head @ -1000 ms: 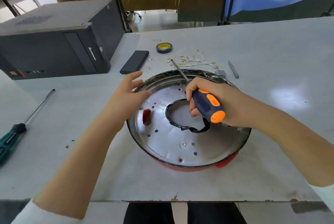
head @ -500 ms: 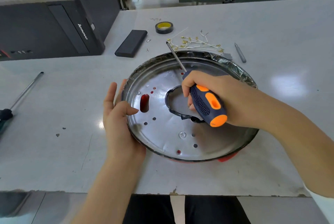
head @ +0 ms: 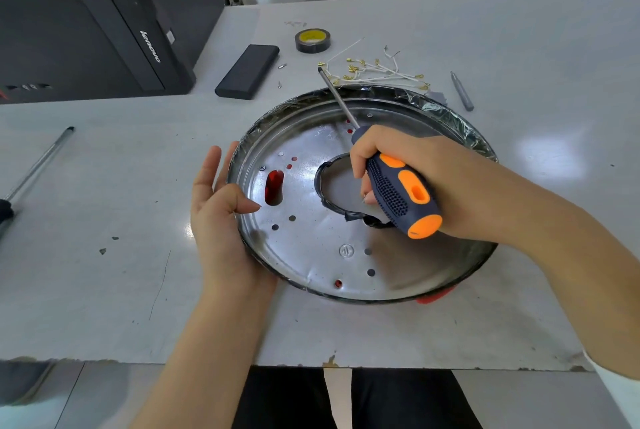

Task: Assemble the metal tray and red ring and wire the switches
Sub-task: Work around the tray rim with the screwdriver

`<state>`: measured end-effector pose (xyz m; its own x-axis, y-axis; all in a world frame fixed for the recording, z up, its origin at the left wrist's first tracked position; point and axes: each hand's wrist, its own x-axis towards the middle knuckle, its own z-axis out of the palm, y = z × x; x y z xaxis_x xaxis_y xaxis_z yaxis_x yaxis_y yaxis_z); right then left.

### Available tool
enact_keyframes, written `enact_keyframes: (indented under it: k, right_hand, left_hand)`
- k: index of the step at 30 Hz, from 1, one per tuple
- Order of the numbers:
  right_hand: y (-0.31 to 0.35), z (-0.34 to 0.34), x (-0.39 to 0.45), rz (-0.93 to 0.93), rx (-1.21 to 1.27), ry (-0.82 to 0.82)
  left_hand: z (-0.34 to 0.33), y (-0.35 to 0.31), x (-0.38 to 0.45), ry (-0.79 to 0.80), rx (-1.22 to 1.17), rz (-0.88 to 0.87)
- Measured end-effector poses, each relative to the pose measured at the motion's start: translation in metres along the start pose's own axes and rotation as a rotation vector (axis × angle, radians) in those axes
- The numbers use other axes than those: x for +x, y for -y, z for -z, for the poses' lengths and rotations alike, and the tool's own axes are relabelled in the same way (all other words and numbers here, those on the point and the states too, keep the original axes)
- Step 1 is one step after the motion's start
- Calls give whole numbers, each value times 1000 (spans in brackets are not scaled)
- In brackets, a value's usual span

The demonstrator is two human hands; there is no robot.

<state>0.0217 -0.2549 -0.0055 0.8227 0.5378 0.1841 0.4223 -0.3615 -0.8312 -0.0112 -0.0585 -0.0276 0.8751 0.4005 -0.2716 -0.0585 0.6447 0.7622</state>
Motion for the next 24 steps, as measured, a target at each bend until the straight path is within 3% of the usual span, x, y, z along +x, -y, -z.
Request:
enact_keyframes:
  k: [2, 9, 12, 17, 20, 24]
  right_hand:
    - [-7, 1, 2, 65, -131, 28]
    - [-14, 3, 7, 120, -252, 0]
    - [-27, 12, 16, 134, -532, 89]
    - [-12, 14, 3, 165, -126, 16]
    - [3, 17, 4, 181, 15, -20]
    - [30, 21, 2, 191, 118, -83]
  left_hand:
    - [0, -1, -1, 2, 21, 14]
    - [2, -4, 1, 16, 62, 19]
    - [6, -4, 4, 32, 122, -11]
    - [12, -14, 9, 175, 342, -147]
    - [16, -32, 10, 277, 654, -410]
    - [5, -54, -6, 600, 932, -661]
